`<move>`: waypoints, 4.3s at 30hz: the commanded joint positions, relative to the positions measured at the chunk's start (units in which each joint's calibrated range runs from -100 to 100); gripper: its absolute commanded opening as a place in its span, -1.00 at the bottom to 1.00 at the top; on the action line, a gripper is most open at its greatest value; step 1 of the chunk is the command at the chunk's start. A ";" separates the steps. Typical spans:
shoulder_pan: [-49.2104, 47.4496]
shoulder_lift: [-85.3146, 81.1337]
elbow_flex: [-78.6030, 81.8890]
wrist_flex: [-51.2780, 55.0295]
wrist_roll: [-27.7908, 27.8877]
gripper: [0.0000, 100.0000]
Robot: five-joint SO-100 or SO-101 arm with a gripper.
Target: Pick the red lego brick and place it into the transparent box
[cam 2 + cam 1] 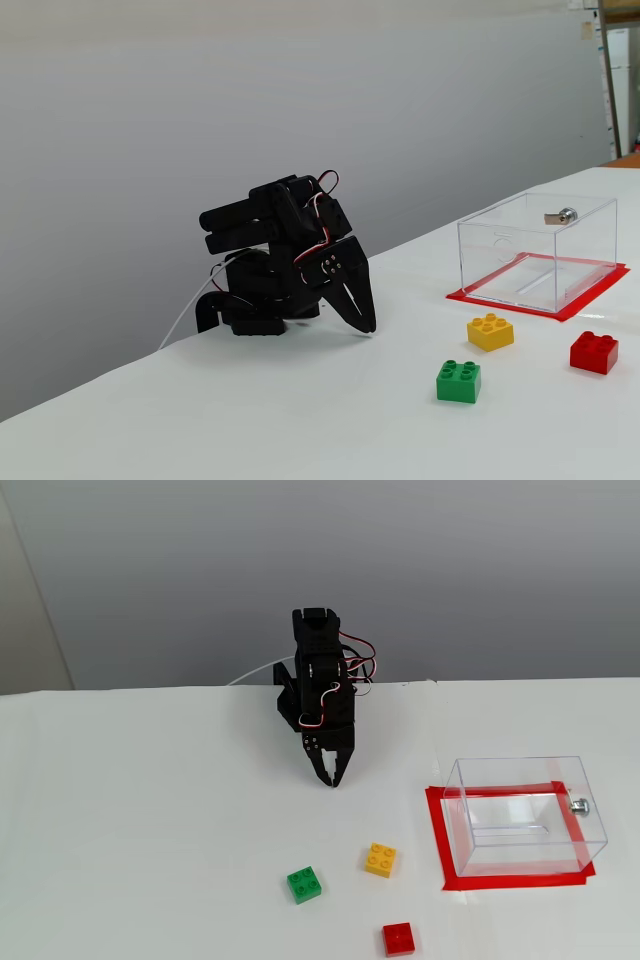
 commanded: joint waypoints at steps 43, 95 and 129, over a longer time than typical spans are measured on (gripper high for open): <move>-0.15 -0.51 -1.24 0.20 0.42 -0.98; -14.87 75.35 -63.27 -33.92 -0.31 -0.98; -13.68 108.53 -89.76 -39.75 -0.26 -0.33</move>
